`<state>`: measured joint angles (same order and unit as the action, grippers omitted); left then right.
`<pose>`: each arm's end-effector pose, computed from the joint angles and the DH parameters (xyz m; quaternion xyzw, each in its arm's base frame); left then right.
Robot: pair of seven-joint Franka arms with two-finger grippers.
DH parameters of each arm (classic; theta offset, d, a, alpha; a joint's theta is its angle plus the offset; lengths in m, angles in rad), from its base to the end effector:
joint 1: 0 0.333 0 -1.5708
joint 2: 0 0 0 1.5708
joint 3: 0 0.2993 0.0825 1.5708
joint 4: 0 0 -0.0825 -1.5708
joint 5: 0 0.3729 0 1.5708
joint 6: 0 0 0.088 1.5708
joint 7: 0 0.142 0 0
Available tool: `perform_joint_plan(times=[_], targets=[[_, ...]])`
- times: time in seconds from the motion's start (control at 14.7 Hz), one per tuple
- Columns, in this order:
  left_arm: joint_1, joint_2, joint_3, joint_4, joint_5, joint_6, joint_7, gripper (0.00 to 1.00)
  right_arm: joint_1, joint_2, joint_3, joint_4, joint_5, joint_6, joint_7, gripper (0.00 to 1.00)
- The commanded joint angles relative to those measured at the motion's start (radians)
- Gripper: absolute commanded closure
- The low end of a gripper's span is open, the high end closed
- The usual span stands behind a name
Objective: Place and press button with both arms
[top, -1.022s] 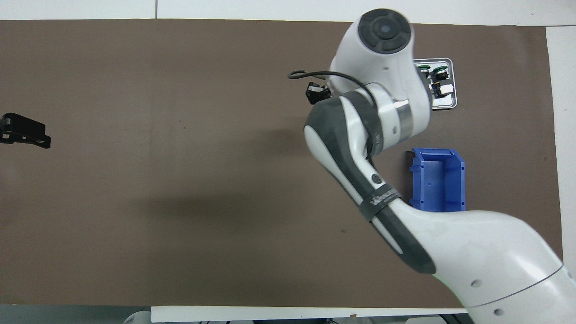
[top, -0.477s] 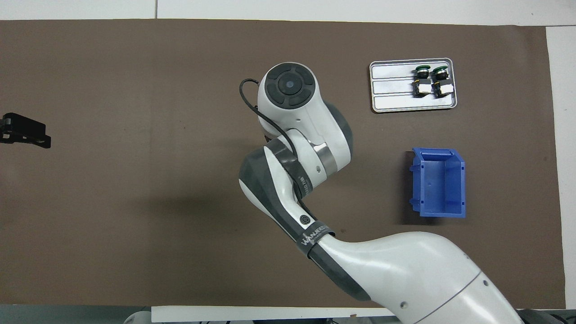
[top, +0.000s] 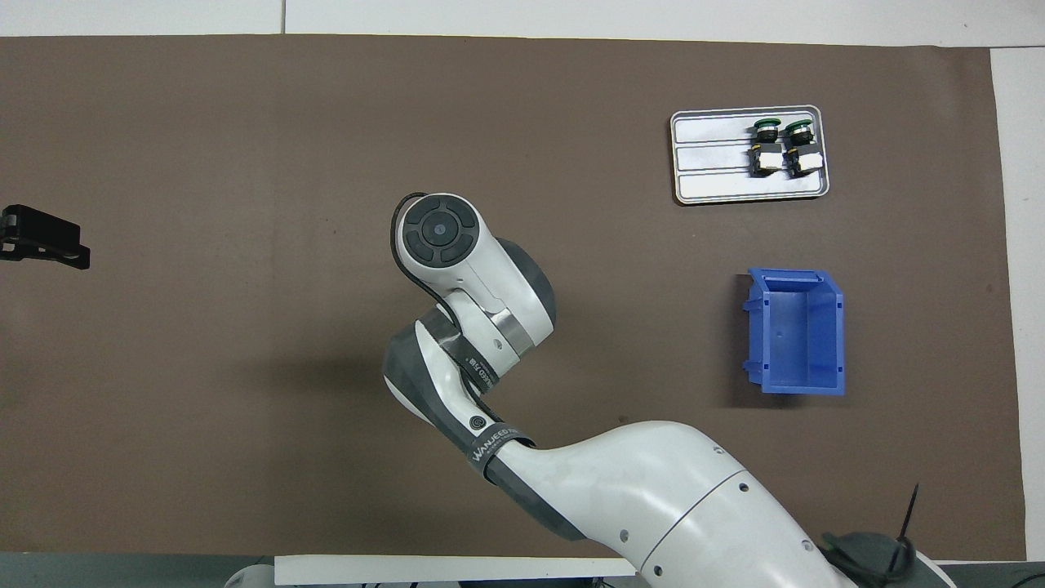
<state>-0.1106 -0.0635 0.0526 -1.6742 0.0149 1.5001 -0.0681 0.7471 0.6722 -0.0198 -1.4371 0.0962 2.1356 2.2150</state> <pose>0.5104 -0.0267 0.5536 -0.9984 -0.0050 0.0548 0.0093 0.5207 0.4757 0.2560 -0.7196 0.6934 0.0333 0.0167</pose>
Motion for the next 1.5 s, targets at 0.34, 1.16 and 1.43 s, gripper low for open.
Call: perform_joint_plan(times=[0.34, 1.16, 1.43], targets=[[-0.003, -0.021, -0.003, -0.024, 0.017, 0.017, -0.058, 0.00, -0.015, -0.078, -0.006, 0.021, -0.081, -0.025, 0.016, 0.01], [-0.081, -0.022, -0.019, -0.078, 0.016, 0.015, -0.401, 0.00, -0.497, -0.555, -0.005, 0.004, -0.064, -0.615, -1.051, 0.00], [-0.193, -0.021, -0.019, -0.133, 0.004, 0.080, -0.631, 0.00, -0.656, -0.609, -0.009, 0.003, -0.067, -0.717, -1.611, 0.00]])
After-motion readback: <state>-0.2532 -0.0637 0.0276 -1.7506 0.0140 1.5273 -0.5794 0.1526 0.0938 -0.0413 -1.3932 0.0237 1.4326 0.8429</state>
